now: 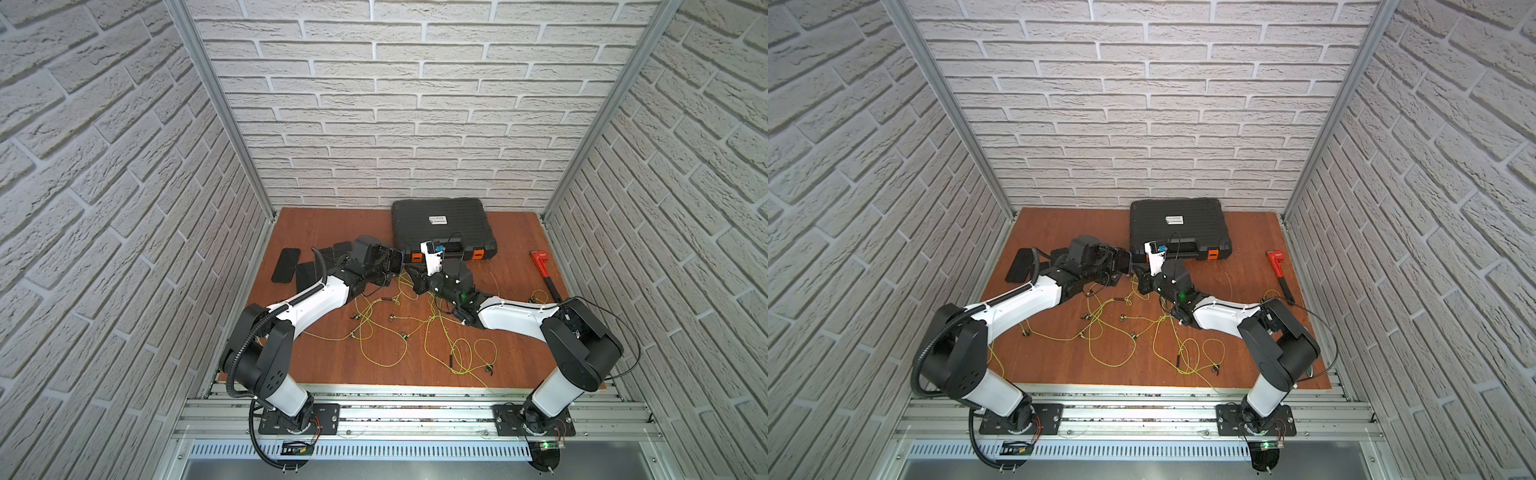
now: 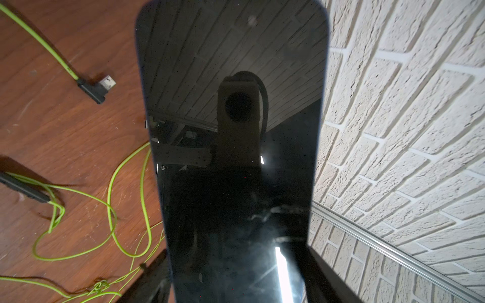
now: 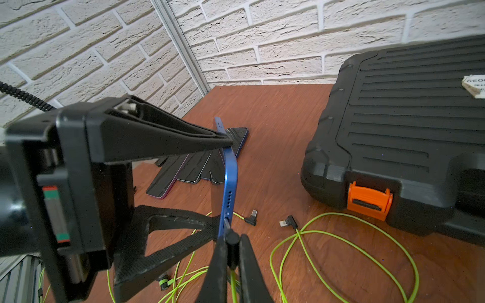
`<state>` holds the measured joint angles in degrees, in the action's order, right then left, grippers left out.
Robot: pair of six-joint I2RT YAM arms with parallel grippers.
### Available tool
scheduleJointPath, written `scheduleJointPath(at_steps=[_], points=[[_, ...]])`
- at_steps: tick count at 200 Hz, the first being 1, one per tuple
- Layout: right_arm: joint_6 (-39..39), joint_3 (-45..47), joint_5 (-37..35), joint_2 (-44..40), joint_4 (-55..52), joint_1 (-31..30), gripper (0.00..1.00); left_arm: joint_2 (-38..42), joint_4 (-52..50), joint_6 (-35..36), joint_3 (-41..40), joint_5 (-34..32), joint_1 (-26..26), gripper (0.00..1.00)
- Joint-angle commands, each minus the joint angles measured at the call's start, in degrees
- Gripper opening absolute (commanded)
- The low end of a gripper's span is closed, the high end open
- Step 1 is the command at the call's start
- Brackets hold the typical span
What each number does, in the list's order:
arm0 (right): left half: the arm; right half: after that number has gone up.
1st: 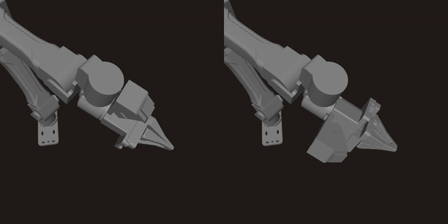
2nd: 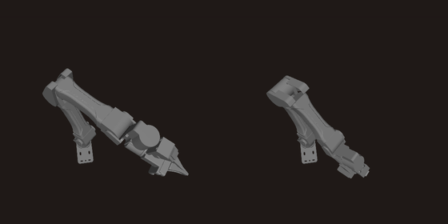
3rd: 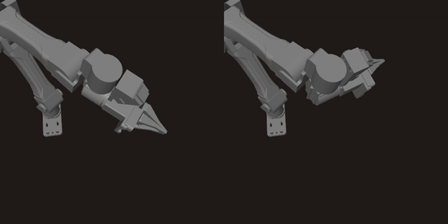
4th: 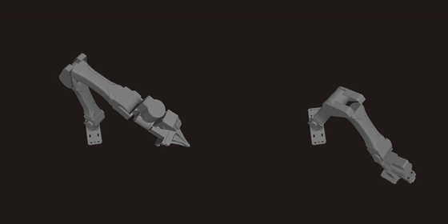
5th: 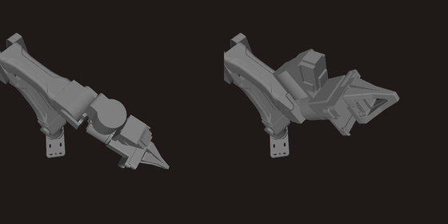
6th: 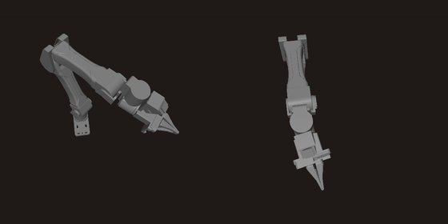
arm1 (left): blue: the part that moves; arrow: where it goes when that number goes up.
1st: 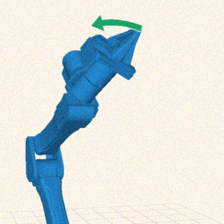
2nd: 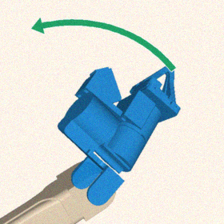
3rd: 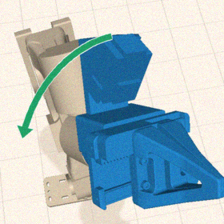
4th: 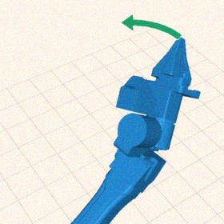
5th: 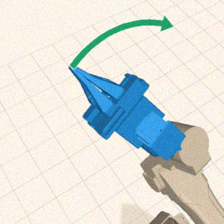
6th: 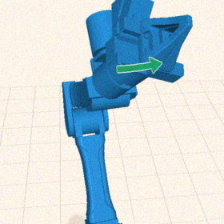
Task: Plug wired earphones into phones
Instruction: Insert the wired earphone into the phone.
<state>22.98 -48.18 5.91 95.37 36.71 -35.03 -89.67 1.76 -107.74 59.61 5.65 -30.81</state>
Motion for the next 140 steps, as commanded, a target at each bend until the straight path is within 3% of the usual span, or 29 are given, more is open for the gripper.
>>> scheduleJointPath(at_steps=[1, 140], points=[[0.5, -1.5, 0.5, 0.7, 2.2, 0.0, 0.06, 0.3, 5.4, 0.1, 1.0, 0.5, 0.2, 0.0], [3.8, -6.9, 1.8, 3.1, -3.9, 0.0, 0.06, -1.1, 7.1, -0.4, 2.2, 1.6, -1.7, 0.0]])
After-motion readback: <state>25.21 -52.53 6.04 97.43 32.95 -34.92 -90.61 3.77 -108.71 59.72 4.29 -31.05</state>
